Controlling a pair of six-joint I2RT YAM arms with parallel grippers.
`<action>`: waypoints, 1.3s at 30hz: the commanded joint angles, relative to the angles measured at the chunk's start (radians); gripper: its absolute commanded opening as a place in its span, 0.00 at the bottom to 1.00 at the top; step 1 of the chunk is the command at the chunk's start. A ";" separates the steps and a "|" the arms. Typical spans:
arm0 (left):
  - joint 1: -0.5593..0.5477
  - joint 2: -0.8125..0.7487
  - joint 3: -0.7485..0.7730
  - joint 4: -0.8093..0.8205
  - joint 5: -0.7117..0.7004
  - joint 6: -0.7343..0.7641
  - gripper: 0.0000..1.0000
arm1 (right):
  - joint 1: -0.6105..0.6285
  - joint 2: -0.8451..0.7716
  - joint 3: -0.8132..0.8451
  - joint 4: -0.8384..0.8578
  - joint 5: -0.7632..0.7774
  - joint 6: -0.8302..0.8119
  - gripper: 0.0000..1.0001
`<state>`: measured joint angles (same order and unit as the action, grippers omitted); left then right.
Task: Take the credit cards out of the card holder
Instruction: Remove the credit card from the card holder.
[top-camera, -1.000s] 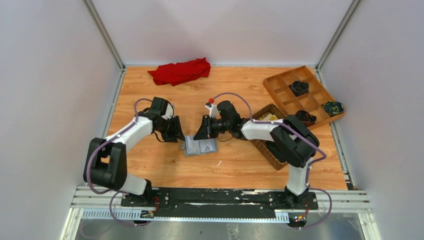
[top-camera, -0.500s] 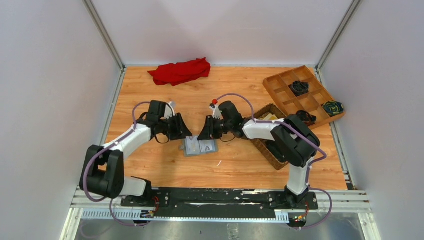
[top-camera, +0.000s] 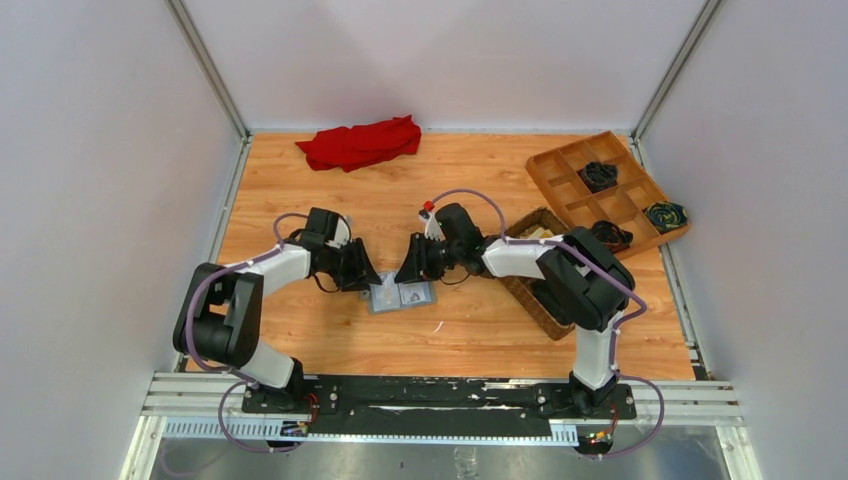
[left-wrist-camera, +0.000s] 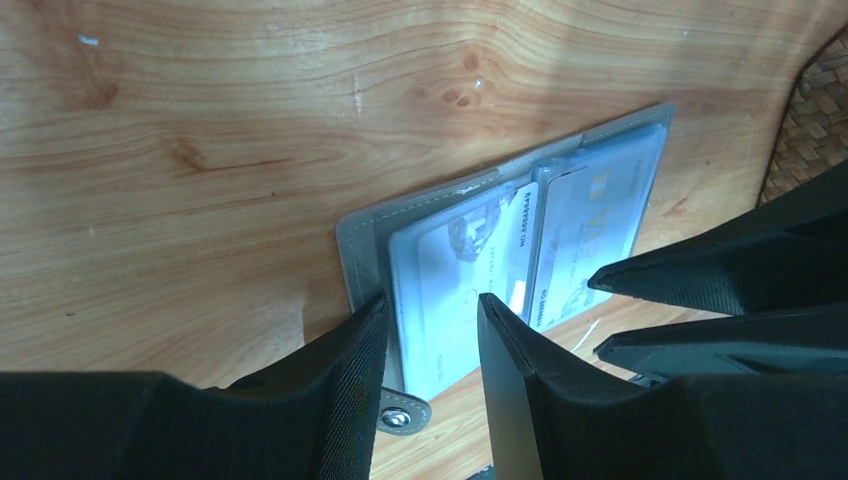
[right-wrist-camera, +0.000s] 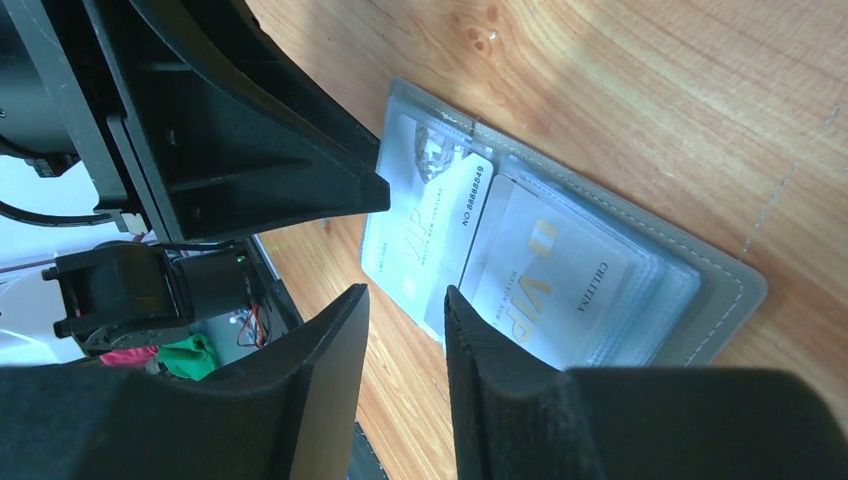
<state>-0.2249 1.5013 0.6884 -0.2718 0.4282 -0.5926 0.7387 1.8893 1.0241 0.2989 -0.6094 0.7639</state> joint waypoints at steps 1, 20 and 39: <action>0.001 0.046 -0.012 -0.036 -0.071 0.027 0.44 | -0.003 0.037 0.036 -0.007 -0.019 0.003 0.39; 0.001 -0.219 0.011 -0.031 -0.005 0.016 0.48 | 0.005 0.067 0.008 0.023 -0.011 0.039 0.40; 0.002 -0.037 -0.070 0.061 -0.012 -0.032 0.47 | 0.007 0.070 0.008 0.039 -0.029 0.047 0.41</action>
<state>-0.2253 1.4220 0.6334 -0.1829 0.4881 -0.6407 0.7391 1.9442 1.0420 0.3237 -0.6243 0.8047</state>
